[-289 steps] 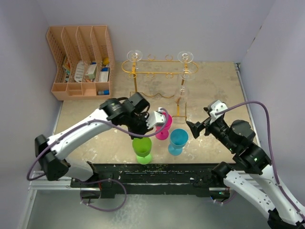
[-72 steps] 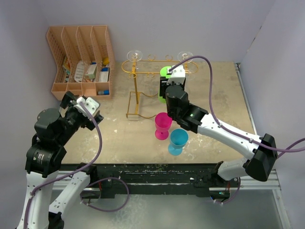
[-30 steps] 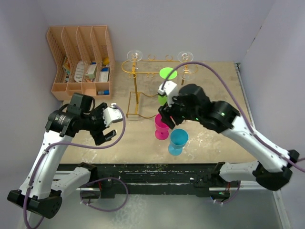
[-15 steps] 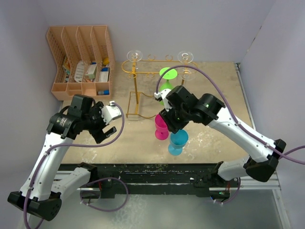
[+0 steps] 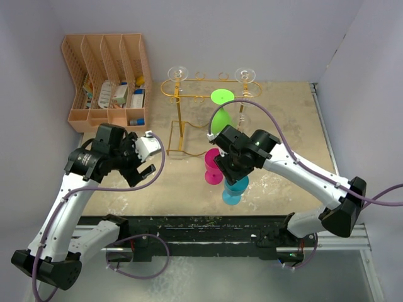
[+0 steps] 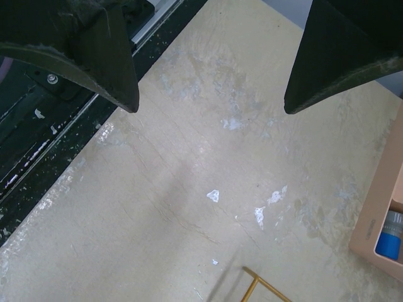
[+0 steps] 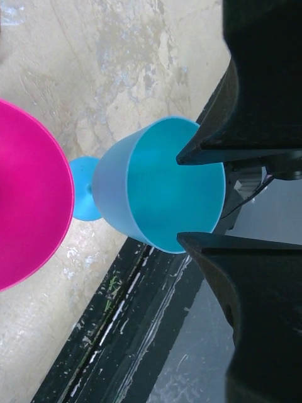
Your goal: Place the wine glass upside down on the wine glass rack
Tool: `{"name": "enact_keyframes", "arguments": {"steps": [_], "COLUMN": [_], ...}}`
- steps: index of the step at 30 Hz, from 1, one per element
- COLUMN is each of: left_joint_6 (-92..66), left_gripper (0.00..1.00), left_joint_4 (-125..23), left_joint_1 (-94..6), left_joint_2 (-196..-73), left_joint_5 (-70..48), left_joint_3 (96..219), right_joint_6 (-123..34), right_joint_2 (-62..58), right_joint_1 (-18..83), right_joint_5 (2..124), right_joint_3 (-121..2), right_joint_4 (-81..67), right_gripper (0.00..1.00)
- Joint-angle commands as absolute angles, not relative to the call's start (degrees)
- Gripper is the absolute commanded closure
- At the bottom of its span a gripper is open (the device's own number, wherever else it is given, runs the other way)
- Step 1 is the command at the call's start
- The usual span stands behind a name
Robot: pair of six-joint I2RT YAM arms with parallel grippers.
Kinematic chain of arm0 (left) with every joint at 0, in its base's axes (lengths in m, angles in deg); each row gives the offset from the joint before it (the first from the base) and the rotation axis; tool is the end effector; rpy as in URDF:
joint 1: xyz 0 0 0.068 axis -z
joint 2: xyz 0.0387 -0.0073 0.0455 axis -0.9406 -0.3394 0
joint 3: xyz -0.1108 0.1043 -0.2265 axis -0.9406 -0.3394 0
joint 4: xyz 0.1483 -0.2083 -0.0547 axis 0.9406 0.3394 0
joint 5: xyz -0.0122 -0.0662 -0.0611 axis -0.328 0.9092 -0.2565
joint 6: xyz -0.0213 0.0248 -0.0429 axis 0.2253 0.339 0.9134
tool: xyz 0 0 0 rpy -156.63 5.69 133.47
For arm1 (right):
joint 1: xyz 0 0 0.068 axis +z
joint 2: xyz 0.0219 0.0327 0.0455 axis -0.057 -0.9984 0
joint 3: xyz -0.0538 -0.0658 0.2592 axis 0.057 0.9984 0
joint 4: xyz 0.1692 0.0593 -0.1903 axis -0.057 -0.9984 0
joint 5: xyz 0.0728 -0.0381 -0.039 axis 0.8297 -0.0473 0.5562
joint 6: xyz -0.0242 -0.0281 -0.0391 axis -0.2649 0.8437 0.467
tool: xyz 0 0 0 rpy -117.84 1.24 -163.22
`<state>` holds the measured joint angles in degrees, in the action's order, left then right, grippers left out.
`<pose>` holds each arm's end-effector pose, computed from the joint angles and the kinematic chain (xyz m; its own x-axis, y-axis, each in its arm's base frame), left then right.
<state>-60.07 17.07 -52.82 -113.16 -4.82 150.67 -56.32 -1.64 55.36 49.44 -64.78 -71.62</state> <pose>0.1467 -0.0550 0.3454 -0.3930 0.7066 -0.5884 0.7955 0.5823 0.1679 0.1682 0.2097 0.3369 -0.7685 -0.4672 -0.4371 -0.5364 0.8429 0.0423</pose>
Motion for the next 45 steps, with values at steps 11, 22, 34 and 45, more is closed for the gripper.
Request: {"name": "enact_keyframes", "arguments": {"steps": [11, 22, 34, 45], "left_joint_6": [-58.7, -58.2, -53.9, -18.4], "left_gripper": [0.00, 0.00, 0.00, 0.00], "left_joint_4": [14.5, 14.3, 23.1, 1.8], "left_joint_1": [-52.6, -52.6, -52.6, -52.7], "left_joint_2": [-113.1, -112.8, -112.4, -107.4], "left_joint_5": [-4.3, -3.6, 9.7, -14.2], "left_joint_3": [149.9, 149.8, 164.7, 182.1], "right_joint_6": [-58.6, -59.3, -61.7, -67.1], "right_joint_2": [-2.4, -1.7, 13.8, 24.5], "right_joint_1": [59.2, 59.3, 61.1, 61.1], "right_joint_5": [54.6, 54.8, 75.1, 65.3], "right_joint_3": [-61.4, -59.7, -61.2, -63.3], "right_joint_4": [-66.2, -66.3, -54.4, -27.5], "right_gripper": [0.49, 0.99, 1.00, 1.00]}}
